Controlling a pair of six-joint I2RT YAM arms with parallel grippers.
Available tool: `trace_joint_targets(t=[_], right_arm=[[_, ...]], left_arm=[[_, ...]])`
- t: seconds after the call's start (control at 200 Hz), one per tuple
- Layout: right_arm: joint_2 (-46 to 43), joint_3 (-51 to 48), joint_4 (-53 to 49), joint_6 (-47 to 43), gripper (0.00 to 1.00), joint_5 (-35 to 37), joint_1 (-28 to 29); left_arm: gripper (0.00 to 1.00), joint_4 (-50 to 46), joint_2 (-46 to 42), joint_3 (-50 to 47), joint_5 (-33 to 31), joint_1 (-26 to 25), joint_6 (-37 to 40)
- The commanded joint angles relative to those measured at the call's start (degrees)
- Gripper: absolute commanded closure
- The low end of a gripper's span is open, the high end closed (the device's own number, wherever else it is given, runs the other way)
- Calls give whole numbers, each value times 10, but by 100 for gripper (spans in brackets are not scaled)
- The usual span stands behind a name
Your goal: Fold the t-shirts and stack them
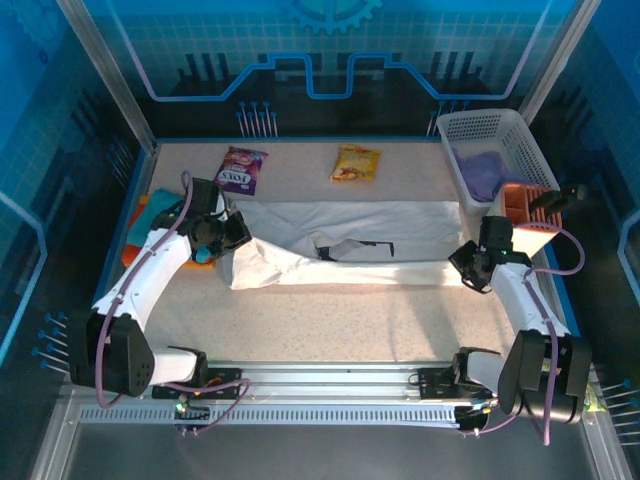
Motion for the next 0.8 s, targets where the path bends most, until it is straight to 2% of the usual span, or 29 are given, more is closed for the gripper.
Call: trace_joint_targets(t=[0.0, 0.535, 0.795], right_arm=[[20, 21, 18, 25, 100, 22, 8], [77, 53, 66, 51, 100, 67, 38], [103, 60, 83, 54, 100, 83, 52]], left_arm=[[100, 22, 19, 29, 15, 9, 22], [100, 48, 106, 74, 10, 11, 30], [100, 57, 122, 76, 0, 19, 33]])
